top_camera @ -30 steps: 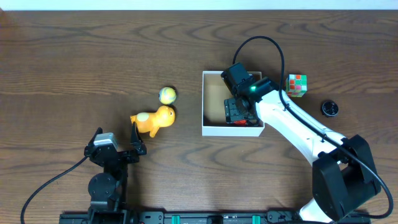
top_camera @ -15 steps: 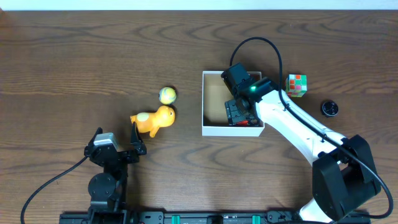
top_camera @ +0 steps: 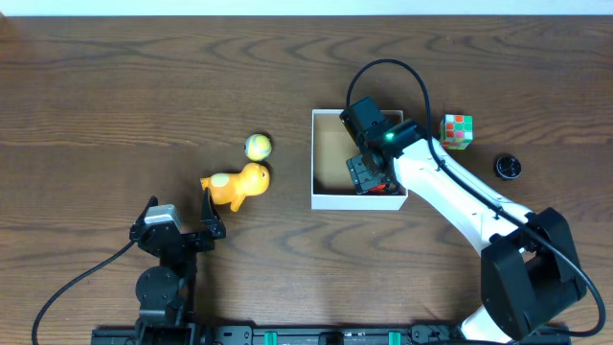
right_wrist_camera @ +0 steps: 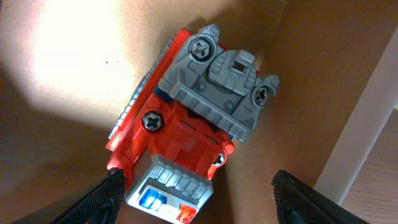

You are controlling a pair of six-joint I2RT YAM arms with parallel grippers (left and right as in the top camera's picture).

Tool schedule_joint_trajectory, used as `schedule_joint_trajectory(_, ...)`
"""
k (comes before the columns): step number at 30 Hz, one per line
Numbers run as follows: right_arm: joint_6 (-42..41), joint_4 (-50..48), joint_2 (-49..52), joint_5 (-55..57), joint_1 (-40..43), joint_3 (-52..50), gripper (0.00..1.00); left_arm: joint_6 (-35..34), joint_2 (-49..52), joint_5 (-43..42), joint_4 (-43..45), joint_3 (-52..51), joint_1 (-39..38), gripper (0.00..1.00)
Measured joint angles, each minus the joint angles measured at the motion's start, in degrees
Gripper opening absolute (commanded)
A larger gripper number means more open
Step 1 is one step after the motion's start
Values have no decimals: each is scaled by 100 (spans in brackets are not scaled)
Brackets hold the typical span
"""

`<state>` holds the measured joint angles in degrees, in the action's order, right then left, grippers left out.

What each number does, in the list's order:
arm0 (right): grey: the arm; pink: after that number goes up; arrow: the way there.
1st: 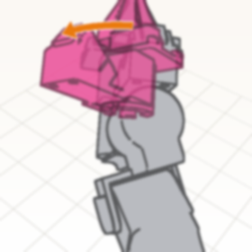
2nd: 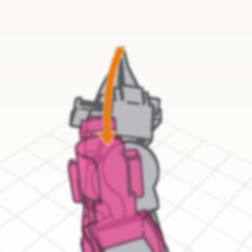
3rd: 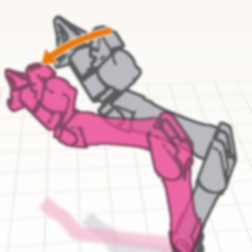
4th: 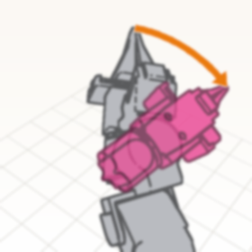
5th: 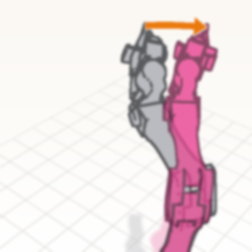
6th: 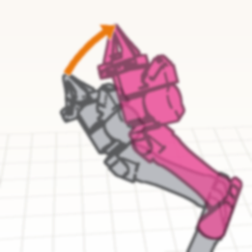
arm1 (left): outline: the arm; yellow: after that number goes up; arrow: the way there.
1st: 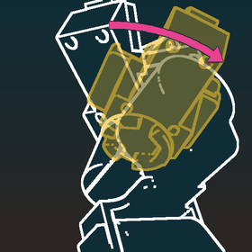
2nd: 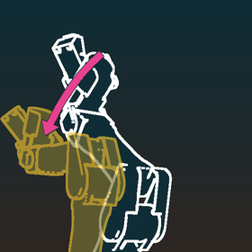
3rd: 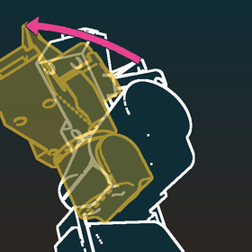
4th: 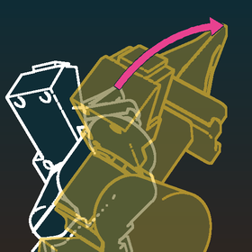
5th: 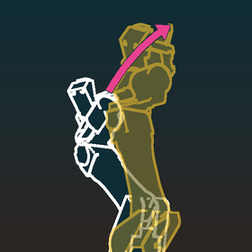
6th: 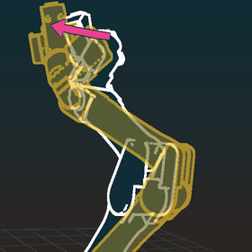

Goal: Pack container

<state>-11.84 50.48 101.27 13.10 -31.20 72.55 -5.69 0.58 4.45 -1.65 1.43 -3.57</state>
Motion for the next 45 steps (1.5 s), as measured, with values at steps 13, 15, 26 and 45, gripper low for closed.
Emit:
schedule_joint_trajectory(13,883,-63,0,249,-2,0,79,0,0,0,0,0,0,98)
schedule_joint_trajectory(15,1040,-74,0,304,-39,0,80,0,0,0,0,0,0,98)
schedule_joint_trajectory(26,1567,-153,0,592,-289,0,81,0,0,0,0,0,0,98)
schedule_joint_trajectory(45,2319,-463,0,590,-728,0,1,2,0,0,0,0,0,98)
